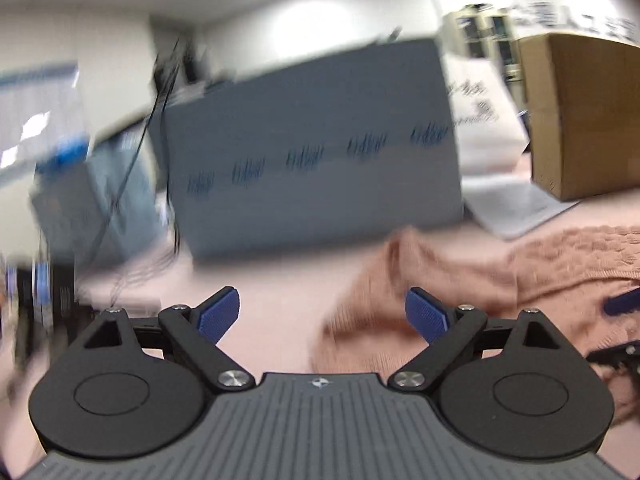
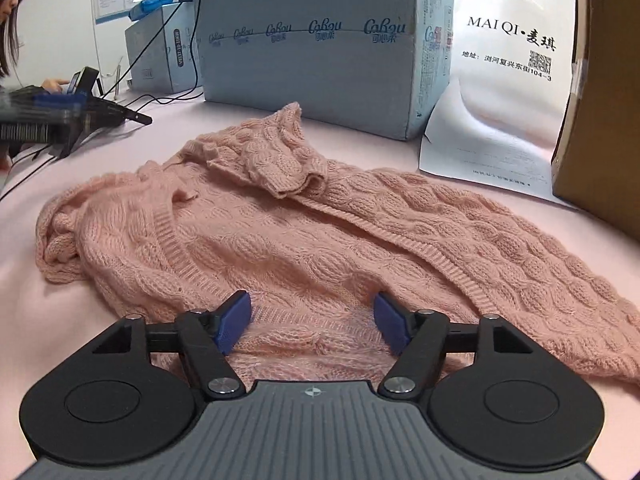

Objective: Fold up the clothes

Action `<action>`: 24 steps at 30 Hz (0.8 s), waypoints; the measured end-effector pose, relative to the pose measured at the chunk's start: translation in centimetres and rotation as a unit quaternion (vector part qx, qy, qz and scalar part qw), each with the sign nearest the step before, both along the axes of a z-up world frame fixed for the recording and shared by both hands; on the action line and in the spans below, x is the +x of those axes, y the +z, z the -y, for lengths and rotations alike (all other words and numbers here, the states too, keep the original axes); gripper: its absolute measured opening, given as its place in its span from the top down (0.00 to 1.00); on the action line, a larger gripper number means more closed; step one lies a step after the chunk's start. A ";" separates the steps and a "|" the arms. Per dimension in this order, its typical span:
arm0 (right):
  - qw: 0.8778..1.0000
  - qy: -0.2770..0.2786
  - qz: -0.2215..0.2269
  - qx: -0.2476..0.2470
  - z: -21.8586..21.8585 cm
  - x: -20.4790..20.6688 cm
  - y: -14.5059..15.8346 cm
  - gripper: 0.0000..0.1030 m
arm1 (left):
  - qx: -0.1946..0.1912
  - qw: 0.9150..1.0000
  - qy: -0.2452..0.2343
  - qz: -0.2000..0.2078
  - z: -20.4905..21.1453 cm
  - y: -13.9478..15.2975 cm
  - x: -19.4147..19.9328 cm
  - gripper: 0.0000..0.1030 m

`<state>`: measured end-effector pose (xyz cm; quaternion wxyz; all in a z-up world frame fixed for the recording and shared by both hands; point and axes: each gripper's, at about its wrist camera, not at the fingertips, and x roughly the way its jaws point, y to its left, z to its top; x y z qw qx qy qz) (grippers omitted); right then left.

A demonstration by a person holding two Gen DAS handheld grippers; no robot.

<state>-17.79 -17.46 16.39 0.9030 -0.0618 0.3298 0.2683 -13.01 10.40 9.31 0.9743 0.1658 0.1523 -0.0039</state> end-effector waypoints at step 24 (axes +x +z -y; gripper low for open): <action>1.000 -0.001 0.000 -0.005 -1.6 0.1 -0.4 0.22 | 0.171 0.934 -0.288 -0.126 10.6 -5.9 8.5 0.13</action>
